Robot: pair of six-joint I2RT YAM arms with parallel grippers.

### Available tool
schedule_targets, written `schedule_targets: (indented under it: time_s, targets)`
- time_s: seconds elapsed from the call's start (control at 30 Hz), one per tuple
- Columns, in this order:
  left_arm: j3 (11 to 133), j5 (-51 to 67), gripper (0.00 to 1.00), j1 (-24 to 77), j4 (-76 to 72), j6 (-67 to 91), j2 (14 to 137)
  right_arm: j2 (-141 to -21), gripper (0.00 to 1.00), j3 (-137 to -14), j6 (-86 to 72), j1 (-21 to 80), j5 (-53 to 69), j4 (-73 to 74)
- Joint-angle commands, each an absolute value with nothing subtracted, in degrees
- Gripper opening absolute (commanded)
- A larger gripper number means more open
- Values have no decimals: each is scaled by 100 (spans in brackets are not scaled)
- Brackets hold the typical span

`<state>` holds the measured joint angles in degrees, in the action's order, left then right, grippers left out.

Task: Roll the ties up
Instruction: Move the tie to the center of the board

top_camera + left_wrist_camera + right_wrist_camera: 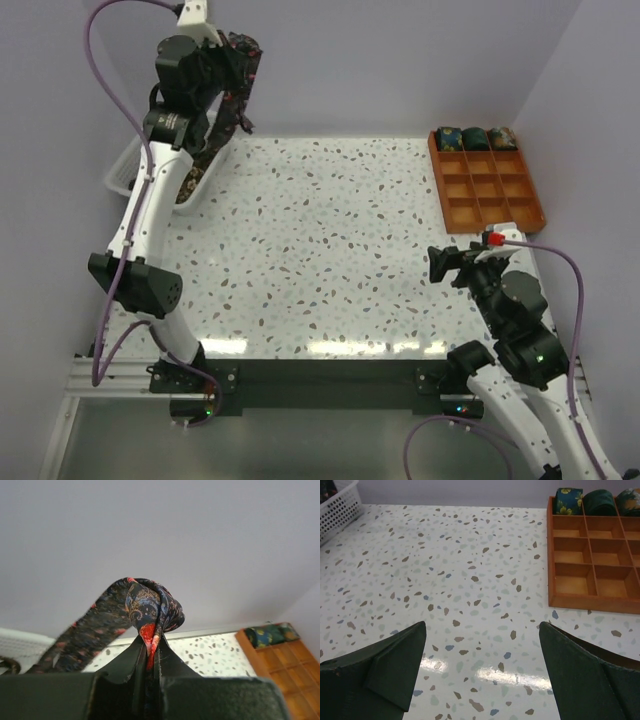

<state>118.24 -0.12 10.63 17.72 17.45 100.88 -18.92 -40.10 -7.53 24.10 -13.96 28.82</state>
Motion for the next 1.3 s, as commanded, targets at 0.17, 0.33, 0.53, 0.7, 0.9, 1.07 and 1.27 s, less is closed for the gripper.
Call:
schedule_targets:
  time_s: [0.17, 0.33, 0.53, 0.7, 0.9, 1.07, 1.27]
  targets:
    - [12296, 1309, 0, 2213, 1653, 2215, 9800, -1732, 99, -4008, -782, 2443, -1441, 2707]
    - [12471, 1521, 0, 2979, 1573, 2320, 10089, -1740, 99, -4008, -774, 2443, -1424, 2690]
    - [12560, 1547, 0, 3761, 1547, 2216, 10170, -1749, 99, -4043, -756, 2443, -1564, 2786]
    - [10823, 1626, 0, 3920, 1249, 1794, 9433, -1758, 99, -4078, -791, 2443, -1582, 2848]
    - [7303, 1126, 0, 3920, 1071, 381, 7570, -1986, 99, -4227, -1071, 2435, -1547, 3032]
    - [5383, 19, 7, 3920, 1589, 105, 6224, -2346, 99, -4377, -1572, 2435, -1573, 3225]
    - [4203, -2344, 37, 3902, 1986, 430, 5186, -2925, 99, -4412, -2021, 2435, -1845, 3348]
